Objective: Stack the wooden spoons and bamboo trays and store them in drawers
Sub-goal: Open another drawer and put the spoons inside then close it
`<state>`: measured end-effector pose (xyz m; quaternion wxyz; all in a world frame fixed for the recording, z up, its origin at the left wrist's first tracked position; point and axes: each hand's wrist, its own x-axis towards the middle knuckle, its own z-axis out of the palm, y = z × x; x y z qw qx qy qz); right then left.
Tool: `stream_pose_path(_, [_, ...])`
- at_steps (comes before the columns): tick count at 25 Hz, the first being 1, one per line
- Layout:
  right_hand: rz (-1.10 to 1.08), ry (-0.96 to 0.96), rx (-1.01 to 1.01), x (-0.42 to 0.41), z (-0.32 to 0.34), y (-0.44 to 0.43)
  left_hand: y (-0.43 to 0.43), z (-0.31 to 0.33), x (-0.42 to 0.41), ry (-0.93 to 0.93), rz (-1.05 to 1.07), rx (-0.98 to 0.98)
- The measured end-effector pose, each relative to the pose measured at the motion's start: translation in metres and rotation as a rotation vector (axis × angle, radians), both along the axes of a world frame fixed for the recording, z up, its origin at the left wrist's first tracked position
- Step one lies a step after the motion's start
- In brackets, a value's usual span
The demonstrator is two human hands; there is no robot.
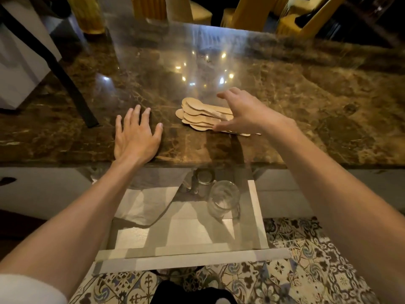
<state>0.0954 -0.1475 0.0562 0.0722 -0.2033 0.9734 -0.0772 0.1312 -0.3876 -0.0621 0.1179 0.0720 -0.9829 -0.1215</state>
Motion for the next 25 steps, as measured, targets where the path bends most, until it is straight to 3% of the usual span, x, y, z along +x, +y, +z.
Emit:
stream_pose_path(6, [0.028,-0.237,0.154,-0.064,-0.035,0.0,0.003,0.003,0.001,-0.005,0.017,0.004])
stream_pose_path(16, [-0.032,-0.369,0.164,-0.065,-0.033,-0.017,0.003,0.002,0.0,-0.001,0.015,-0.002])
stream_pose_path(23, [-0.112,-0.274,0.037,-0.042,-0.038,-0.032,0.005,0.007,0.002,-0.022,0.011,0.019])
stream_pose_path(25, [-0.11,-0.187,0.082,-0.038,-0.036,-0.033,0.005,0.008,0.002,-0.026,0.004,0.028])
